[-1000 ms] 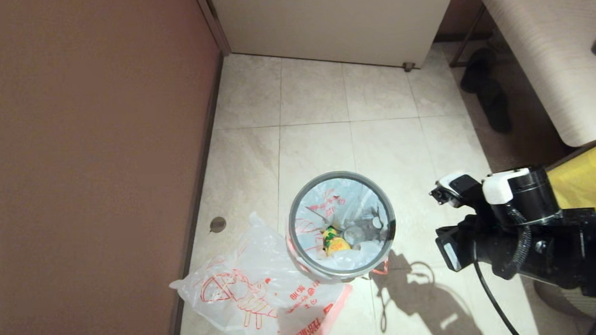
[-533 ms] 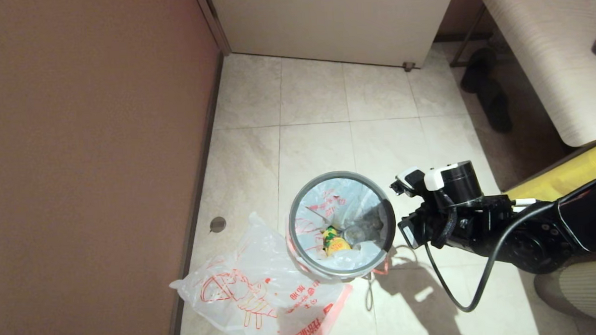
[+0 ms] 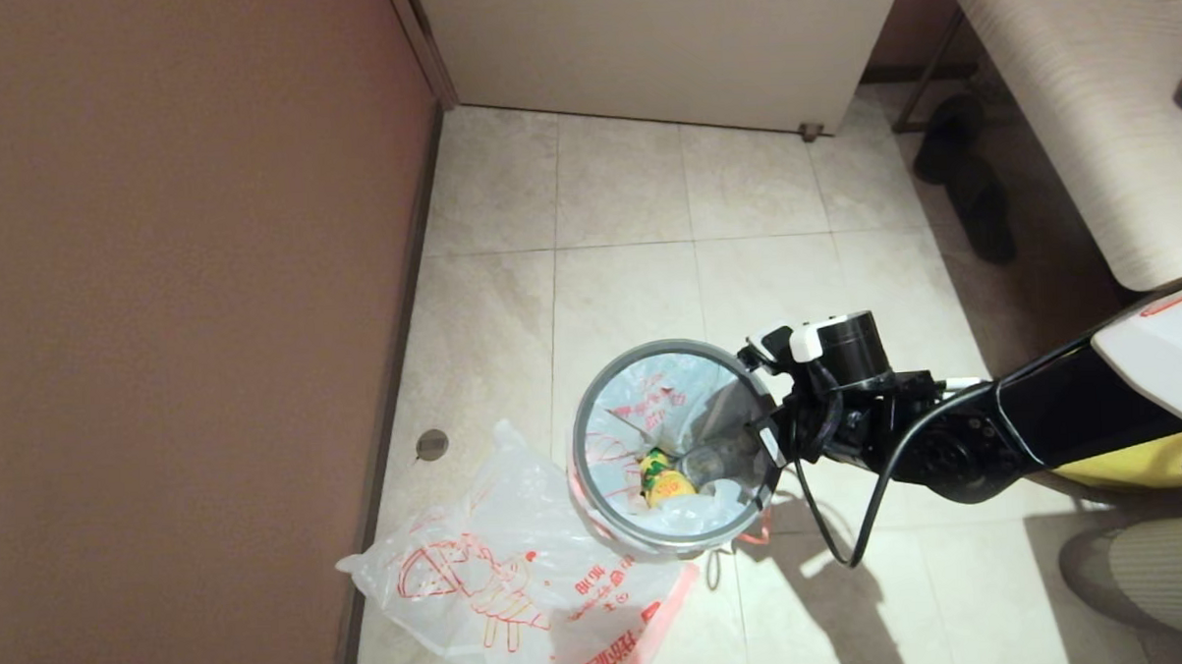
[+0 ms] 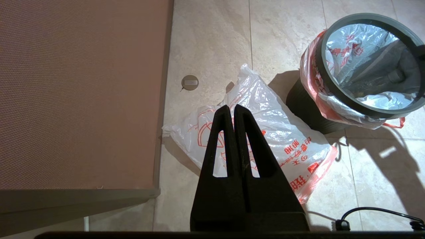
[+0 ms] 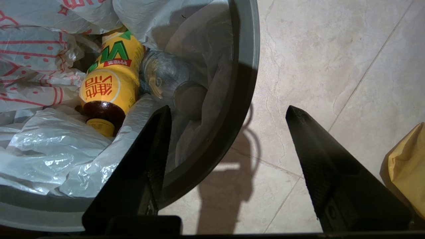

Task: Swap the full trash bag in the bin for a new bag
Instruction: Place the trash can ring on the floor

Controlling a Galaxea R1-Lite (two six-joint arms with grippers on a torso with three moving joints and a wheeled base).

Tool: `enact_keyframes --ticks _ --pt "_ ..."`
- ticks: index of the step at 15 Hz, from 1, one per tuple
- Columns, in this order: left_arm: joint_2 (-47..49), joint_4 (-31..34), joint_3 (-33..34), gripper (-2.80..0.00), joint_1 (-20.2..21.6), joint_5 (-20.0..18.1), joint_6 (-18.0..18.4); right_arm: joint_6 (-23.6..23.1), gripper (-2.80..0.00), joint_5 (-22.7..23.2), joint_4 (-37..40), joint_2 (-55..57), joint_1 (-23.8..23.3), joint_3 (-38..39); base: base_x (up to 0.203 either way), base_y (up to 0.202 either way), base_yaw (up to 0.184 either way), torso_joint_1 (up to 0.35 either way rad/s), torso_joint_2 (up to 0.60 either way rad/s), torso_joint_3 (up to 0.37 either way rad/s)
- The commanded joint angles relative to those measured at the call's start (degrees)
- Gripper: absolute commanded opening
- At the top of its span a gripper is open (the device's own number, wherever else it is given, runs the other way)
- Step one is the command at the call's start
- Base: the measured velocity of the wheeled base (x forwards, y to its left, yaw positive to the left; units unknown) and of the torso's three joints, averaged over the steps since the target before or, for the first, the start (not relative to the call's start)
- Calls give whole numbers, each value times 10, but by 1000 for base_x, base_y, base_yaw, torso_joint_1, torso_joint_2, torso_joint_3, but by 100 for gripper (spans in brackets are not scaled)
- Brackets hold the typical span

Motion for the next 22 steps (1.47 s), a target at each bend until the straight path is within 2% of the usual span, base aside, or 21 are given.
enact_keyframes --ticks 1,3,4,5,11,22 --pt "0 0 0 -280 0 0 0 -2 0 -9 -2 29 0 -18 0 0 0 0 0 0" --pt "0 0 0 -280 0 0 0 -5 0 -13 -3 42 -3 -32 0 0 0 0 0 0" --pt "0 0 0 -280 0 0 0 -5 -121 -13 -3 49 -6 -41 0 0 0 0 0 0" --pt "0 0 0 -280 0 0 0 -5 -280 -14 -2 57 -7 -47 0 0 0 0 0 0" --pt "0 -1 0 -280 0 0 0 -6 -280 -31 -2 66 -6 -58 0 0 0 0 0 0" --pt "0 0 0 -280 0 0 0 -8 -280 -44 33 -19 11 -37 0 0 0 0 0 0"
